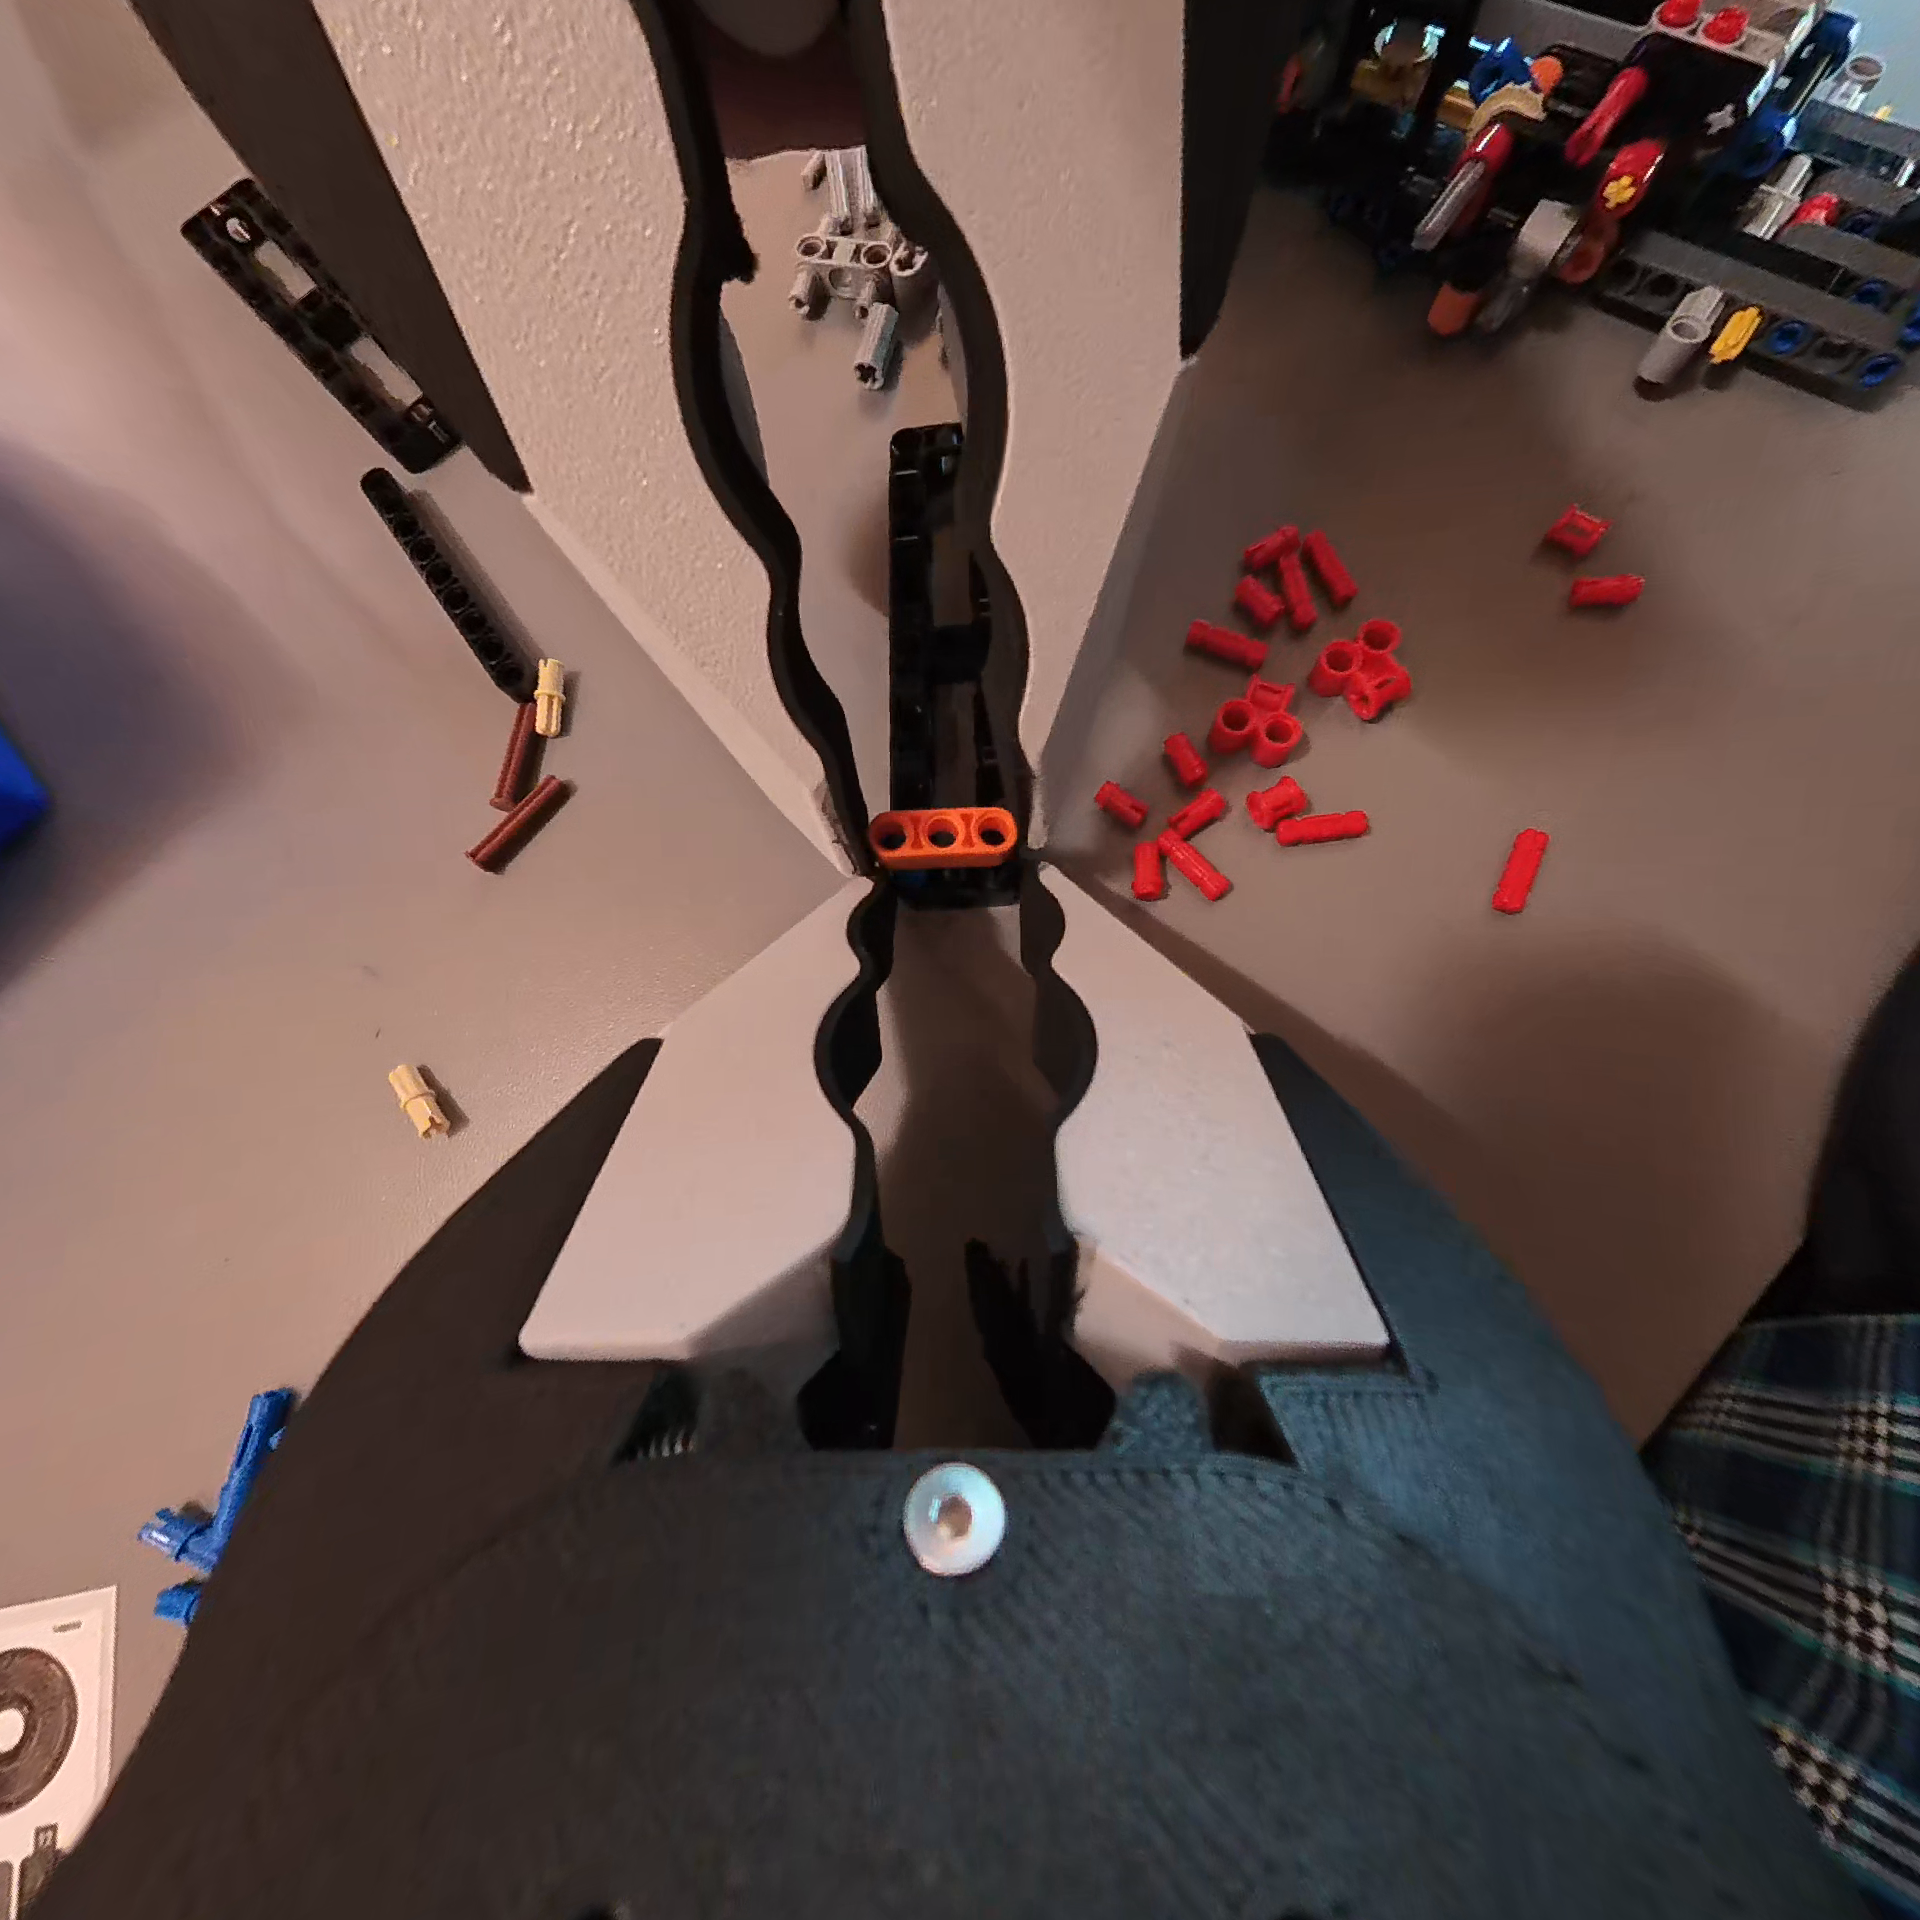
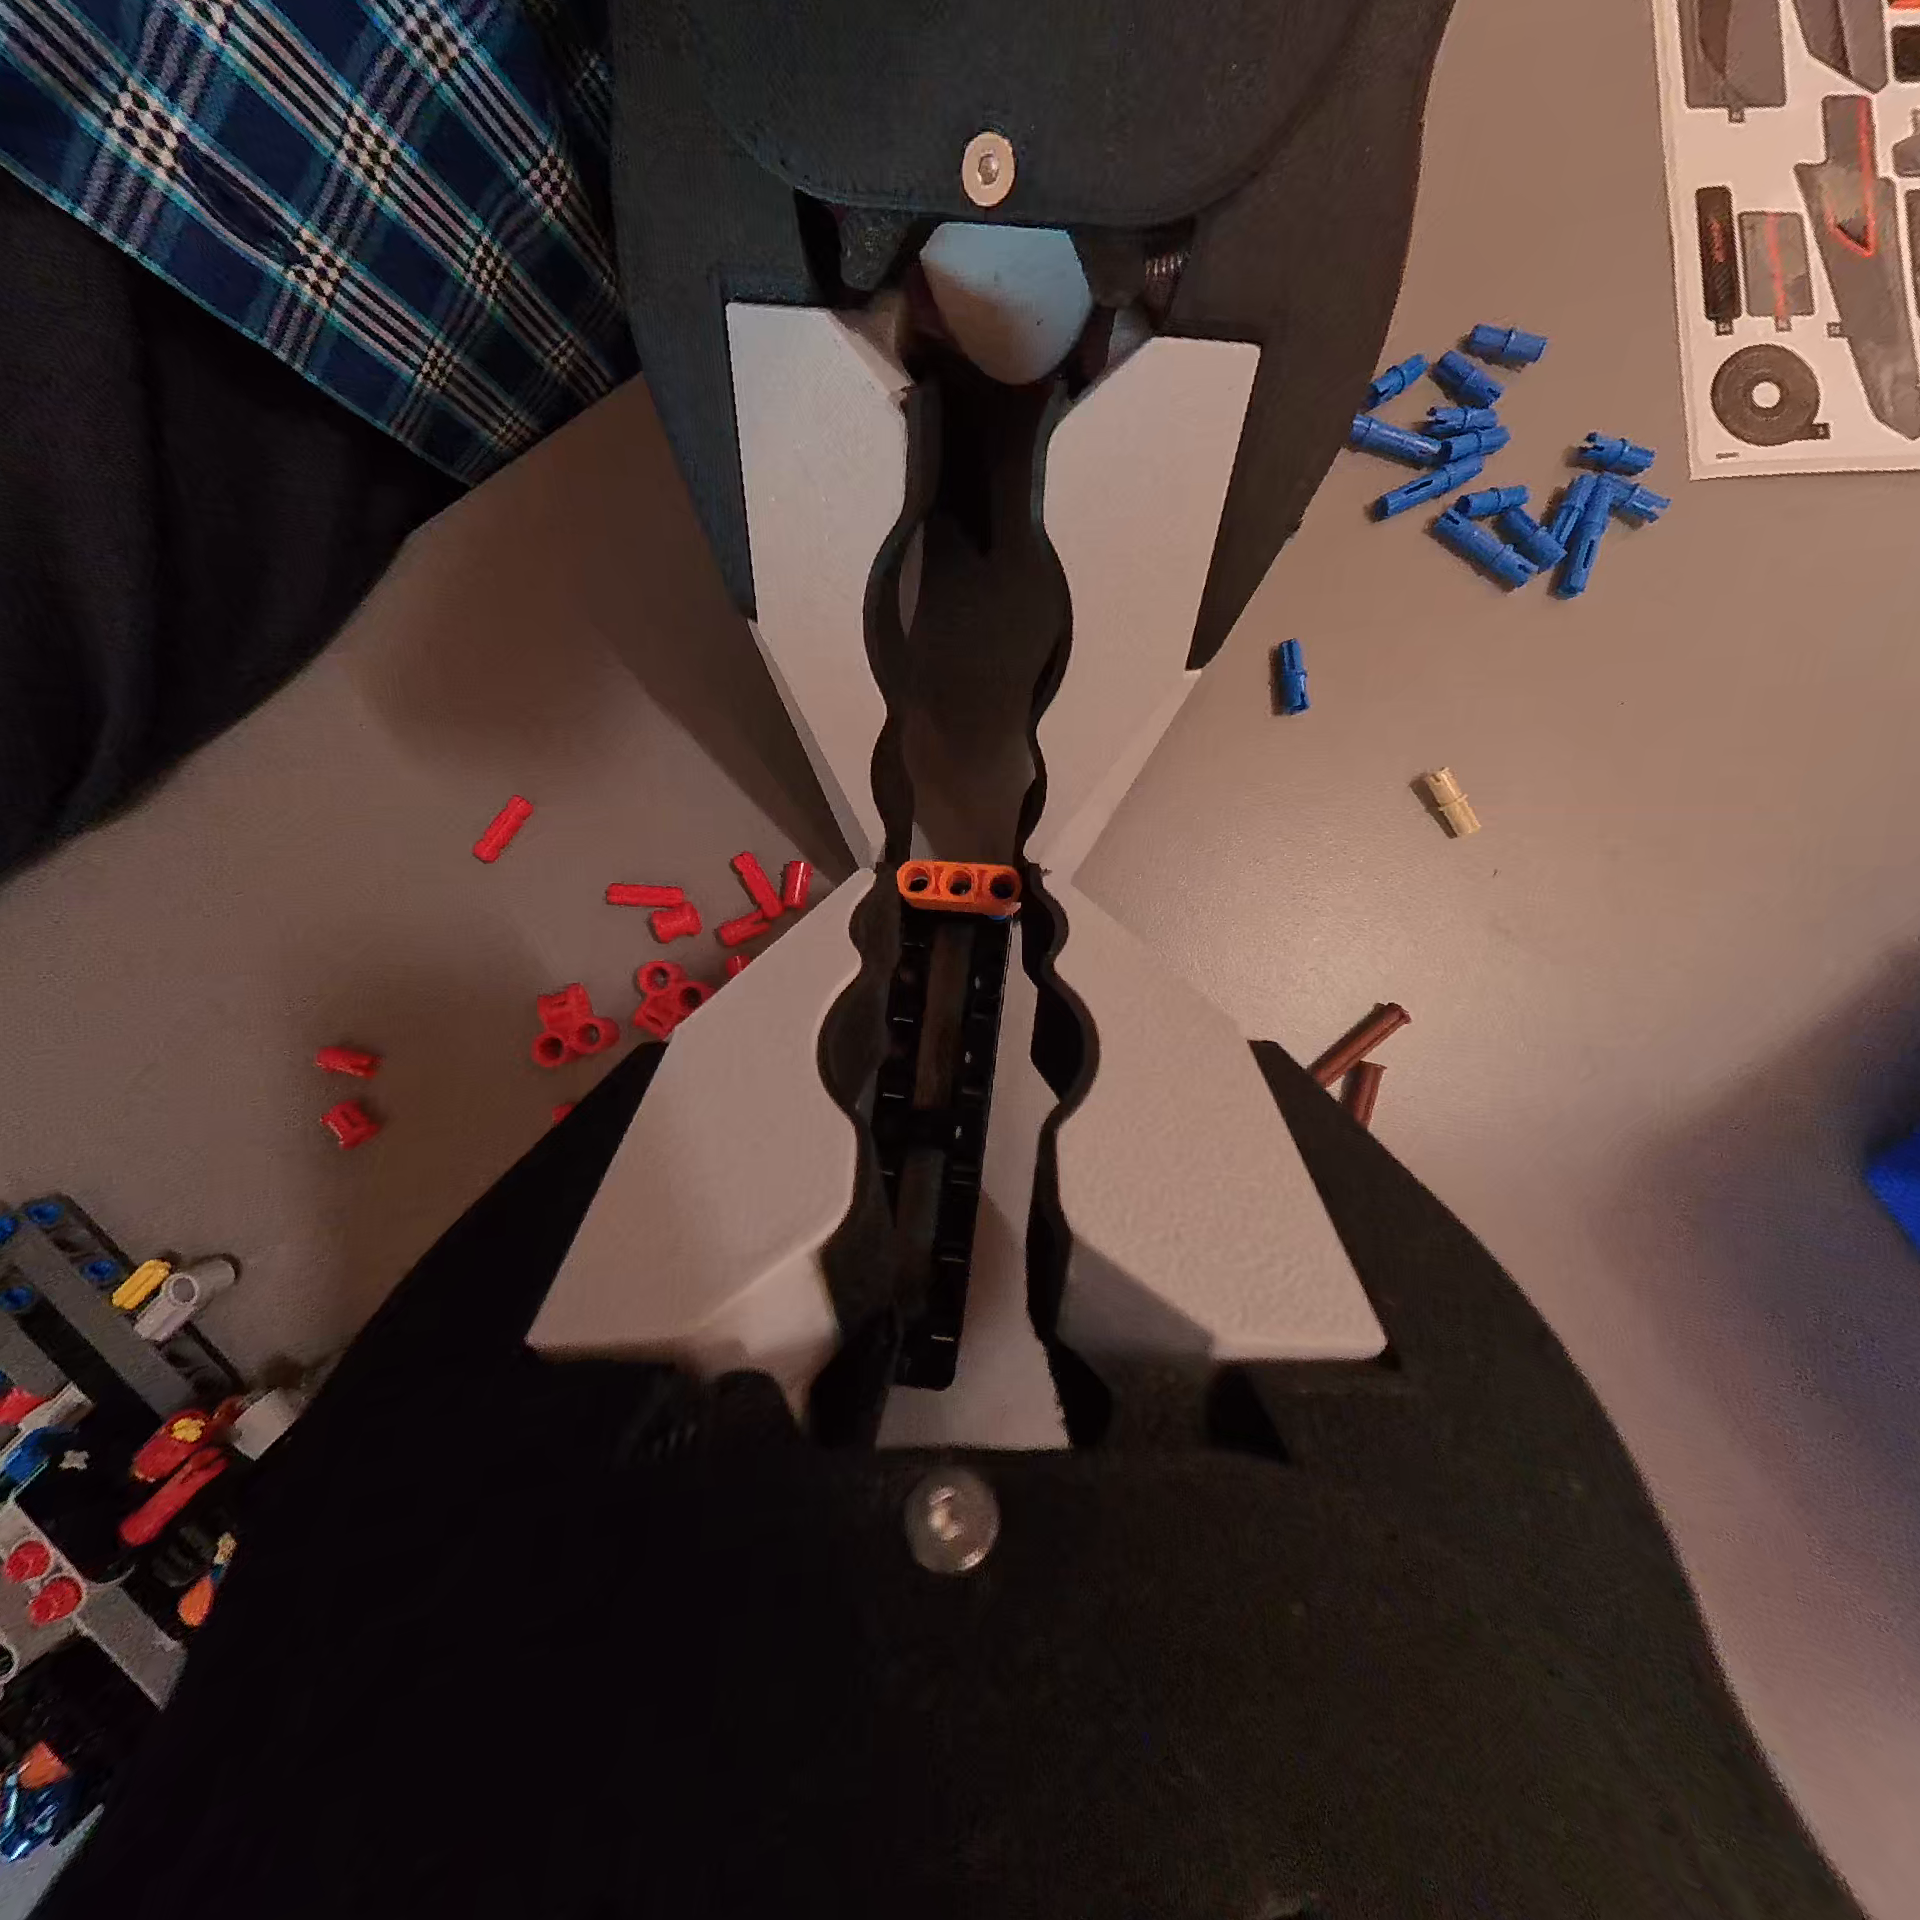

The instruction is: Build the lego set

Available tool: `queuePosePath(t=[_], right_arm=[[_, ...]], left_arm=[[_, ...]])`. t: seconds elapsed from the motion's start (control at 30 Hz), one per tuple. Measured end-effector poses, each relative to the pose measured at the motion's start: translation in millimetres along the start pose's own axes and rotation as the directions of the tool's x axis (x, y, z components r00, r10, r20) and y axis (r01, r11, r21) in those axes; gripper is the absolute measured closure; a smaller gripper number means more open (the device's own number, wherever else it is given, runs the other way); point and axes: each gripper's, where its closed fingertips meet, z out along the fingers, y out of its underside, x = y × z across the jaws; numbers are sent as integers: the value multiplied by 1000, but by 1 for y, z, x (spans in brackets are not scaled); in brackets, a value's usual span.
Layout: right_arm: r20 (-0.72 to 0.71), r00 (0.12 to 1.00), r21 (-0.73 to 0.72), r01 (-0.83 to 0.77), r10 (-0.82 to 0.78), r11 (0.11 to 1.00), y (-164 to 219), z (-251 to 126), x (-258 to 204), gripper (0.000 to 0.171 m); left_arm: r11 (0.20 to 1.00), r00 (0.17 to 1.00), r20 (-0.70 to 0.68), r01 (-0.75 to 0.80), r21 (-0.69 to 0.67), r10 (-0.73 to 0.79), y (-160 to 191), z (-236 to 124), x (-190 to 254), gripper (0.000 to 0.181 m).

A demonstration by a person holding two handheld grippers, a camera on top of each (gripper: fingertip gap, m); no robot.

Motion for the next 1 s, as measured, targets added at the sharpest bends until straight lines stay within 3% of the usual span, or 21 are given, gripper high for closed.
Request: queuePosePath(t=[0.03, 0.47, 1.0], right_arm=[[-1, 1000, 5, -1, 1, 1000, 0, 0, 0, 150], [86, 990, 86, -122, 115, 989, 4, 0, -1, 149], [95, 961, 73, -267, 260, 961, 10, -7, 1, 142]], left_arm=[[1000, 1000, -2, 2, -1, -2, 0, 0, 0, 159], [1000, 1000, -8, -1, -6, 1, -1, 2, 0, 159], [1000, 1000, -7, -5, 1, 5, -3, 3, 0, 159]])
